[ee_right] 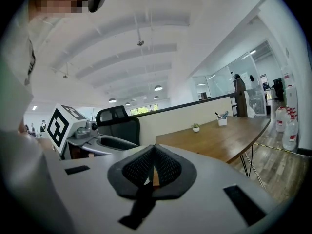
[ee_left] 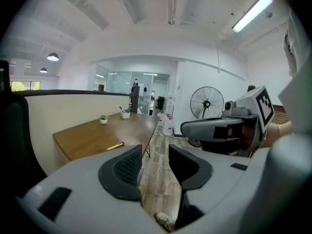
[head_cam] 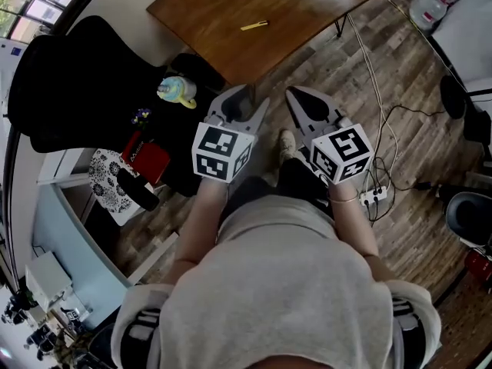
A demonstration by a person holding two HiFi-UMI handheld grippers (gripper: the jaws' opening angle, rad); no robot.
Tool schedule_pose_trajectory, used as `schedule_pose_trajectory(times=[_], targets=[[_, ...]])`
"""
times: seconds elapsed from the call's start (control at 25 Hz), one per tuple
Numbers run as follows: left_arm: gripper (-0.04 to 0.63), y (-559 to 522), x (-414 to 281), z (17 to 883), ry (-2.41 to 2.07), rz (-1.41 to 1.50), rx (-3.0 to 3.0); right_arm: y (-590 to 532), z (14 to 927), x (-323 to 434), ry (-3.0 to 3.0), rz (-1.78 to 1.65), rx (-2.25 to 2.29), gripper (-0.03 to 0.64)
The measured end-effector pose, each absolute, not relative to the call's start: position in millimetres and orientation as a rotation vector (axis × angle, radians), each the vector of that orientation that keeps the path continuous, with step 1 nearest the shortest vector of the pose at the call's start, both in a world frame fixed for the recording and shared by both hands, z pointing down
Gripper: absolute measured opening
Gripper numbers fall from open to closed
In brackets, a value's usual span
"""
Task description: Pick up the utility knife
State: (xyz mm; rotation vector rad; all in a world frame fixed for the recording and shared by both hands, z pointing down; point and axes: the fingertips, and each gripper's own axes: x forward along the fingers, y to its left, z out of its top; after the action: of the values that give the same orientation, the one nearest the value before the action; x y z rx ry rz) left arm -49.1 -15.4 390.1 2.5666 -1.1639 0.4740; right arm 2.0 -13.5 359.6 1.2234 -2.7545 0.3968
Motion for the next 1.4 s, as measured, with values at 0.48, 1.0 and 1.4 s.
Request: schedule_pose_trajectory(times=[0.48,1.0,1.4], targets=[[0.170,-128.8,-8.0,371.5,-1.256,0.421,2.548,-123.9,347.6,41.9,-2.802,0.351,1.110,0.009],[0.172,-186.4,15.4,380.6,-1.313,0.469,2.493,-183.2,359.3,79.2,-2.828,0.414,1.068,0.009],[0.166,-216.4,19.5,395.0,-1.202,0.497,2.522,-205.2,376.6,78.1,-2.775,0.475,1.138,0.009]])
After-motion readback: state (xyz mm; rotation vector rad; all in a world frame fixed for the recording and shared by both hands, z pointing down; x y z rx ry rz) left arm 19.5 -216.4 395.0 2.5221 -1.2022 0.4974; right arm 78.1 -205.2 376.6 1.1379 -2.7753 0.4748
